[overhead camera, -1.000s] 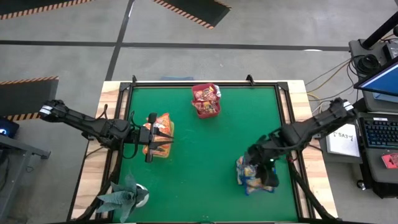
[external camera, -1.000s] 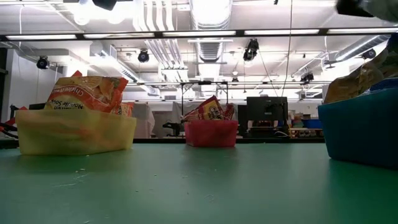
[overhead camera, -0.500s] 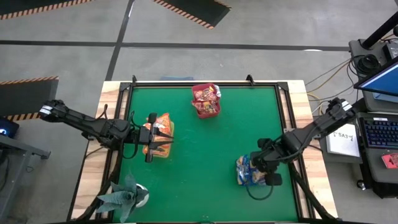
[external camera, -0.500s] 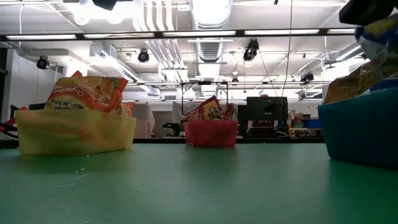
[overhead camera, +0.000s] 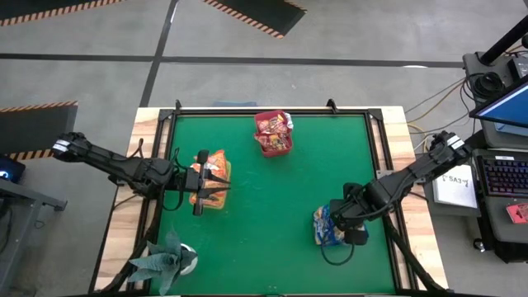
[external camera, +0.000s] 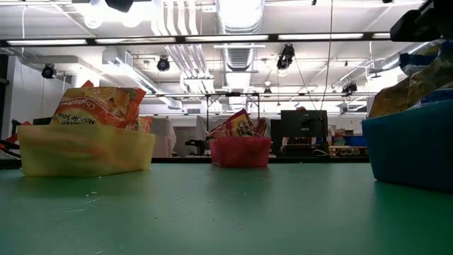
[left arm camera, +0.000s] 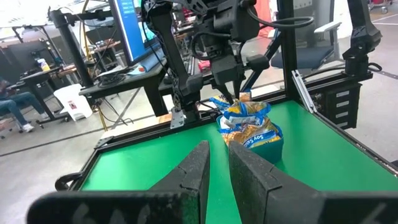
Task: Sort Maruchan noodles
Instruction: Put the blue noodle pack into the blue bin
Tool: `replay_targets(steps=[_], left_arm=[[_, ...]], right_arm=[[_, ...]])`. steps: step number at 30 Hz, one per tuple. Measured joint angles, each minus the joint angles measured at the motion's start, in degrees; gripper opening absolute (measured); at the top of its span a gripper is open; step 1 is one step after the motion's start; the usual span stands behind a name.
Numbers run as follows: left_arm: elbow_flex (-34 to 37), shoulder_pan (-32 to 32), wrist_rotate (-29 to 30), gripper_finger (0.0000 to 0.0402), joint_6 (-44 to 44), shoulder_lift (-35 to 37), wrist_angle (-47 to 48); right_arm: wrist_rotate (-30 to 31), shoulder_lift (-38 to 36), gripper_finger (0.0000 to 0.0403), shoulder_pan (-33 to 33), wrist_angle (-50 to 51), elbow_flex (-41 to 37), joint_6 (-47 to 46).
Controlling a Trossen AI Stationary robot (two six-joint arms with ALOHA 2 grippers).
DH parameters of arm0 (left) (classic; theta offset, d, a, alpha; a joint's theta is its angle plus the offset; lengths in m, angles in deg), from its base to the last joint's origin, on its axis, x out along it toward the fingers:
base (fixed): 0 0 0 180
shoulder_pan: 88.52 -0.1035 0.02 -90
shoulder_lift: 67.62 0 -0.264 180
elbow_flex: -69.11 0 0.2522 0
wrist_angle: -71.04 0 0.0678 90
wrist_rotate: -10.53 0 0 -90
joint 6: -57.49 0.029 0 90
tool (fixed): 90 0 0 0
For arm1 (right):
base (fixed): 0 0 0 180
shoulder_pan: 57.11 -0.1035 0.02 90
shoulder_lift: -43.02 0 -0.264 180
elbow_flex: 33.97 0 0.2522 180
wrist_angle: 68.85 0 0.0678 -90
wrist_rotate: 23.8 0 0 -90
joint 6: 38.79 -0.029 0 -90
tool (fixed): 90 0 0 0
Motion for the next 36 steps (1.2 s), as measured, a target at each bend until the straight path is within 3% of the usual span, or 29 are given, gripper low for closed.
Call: replay_targets(steps=[11, 18, 22, 26, 32, 36], left_arm=[[0.0, 0.01, 0.0, 0.0043, -0.02, 0.0, -0.02], [0.0, 0.01, 0.0, 0.0043, -0.02, 0.0, -0.04], [0.0, 0.01, 0.0, 0.0043, -0.02, 0.0, -0.03], [0.0, 0.0, 0.0, 0.0043, -0.02, 0.0, -0.02], [0.0, 0.01, 0.0, 0.0043, -0.02, 0.0, 0.0], [0.0, 0.01, 0.0, 0.0043, -0.02, 0.0, -0.02]], right_arm=[[-0.94, -0.15, 0.0074, -0.02, 2.29, 3.11, -1.26], [0.56, -0.19, 0.0073, -0.02, 4.98, 7.41, -1.19], [11.54, -0.62, 0.0054, -0.98, 4.51, 8.96, -2.29], [30.33, -1.87, 0.004, -5.14, 1.07, 7.04, -6.36], [47.07, -3.89, 0.0038, -17.78, -4.09, 0.23, -12.57], [59.02, -4.97, 0.0038, -26.32, -6.83, -6.91, -23.79]])
